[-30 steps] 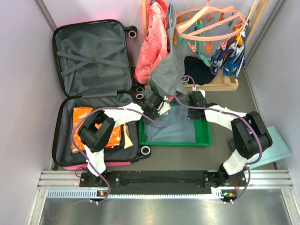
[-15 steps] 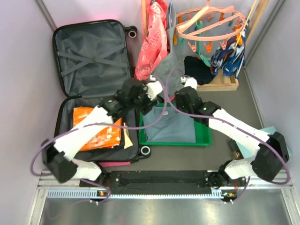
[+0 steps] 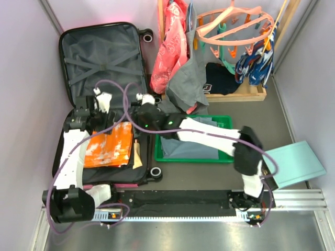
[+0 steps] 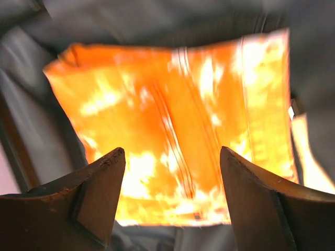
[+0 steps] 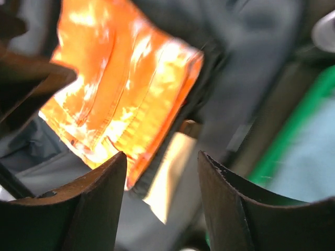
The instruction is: Open, take out, and arrange the luggage
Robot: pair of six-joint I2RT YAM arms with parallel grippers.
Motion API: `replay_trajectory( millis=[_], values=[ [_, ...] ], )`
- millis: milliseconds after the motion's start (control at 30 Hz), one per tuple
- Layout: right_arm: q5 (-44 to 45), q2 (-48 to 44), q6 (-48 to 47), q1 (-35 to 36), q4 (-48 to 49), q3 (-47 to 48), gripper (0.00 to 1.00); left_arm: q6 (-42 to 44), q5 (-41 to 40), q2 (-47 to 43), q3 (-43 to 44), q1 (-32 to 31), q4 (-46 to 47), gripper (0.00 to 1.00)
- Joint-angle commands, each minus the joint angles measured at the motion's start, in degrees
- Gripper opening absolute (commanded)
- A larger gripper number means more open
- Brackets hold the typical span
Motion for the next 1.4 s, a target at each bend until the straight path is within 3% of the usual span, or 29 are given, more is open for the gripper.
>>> replay_trajectory(
  millis=[0,167,333,500,733,800,867,933,1033,1133,1167,1200,1233,1367],
  values=[
    [-5.9,9.2,9.3,0.8,3.4,6.5,0.58,1.8,3.0,-3.4,-4.9,3.5,-0.6,0.78],
    [-4.4,18.5,11.5,1.7,-0.8,16.4,0.62,3.5,3.3,0.0,-8.0,15.8,4.7,0.79],
    [-5.2,22.8,13.4,1.7,0.3,16.8,0.61,2.4,6.4,7.7,-7.5,28.0,10.2,0.77],
    [-6.6,26.9,12.7,1.6,0.1,20.8,0.60,3.0,8.0,12.1,-9.7,32.4,15.1,0.78],
    [-10.9,33.7,12.3,1.2,-1.3,28.4,0.60,4.2,11.4,19.7,-9.6,35.2,13.5,0.78],
    [-11.0,33.7,11.8,1.2,-0.3,27.9,0.54,4.4,13.2,22.1,-9.5,35.7,13.3,0.79],
    [-9.9,32.9,10.8,1.2,0.0,27.3,0.38,4.7,14.5,23.8,-9.1,36.2,12.8,0.79],
    [-8.7,32.0,9.7,1.3,-0.2,26.8,0.31,5.4,15.8,25.7,-9.0,36.5,11.9,0.78],
    [-4.8,29.9,5.6,1.5,-1.3,26.3,0.27,6.3,20.1,26.5,-9.3,36.6,10.9,0.67],
    [-1.4,28.3,1.9,2.2,-1.1,26.0,0.13,6.8,23.4,25.5,-9.4,36.7,9.8,0.36],
    [-0.8,28.0,0.8,2.4,-0.6,26.0,0.06,7.1,23.9,24.3,-9.4,36.7,9.4,0.13],
    [-0.4,27.5,0.0,2.7,-0.4,26.2,0.05,7.3,24.8,23.6,-9.4,36.7,9.2,0.04],
    [-0.1,27.2,-1.1,2.8,-0.5,26.7,0.04,7.4,24.9,22.7,-9.4,36.8,8.7,0.00],
    [2.8,25.0,-3.9,3.7,-0.4,26.7,0.00,8.1,24.3,16.1,-8.4,36.8,7.3,0.00]
  ],
)
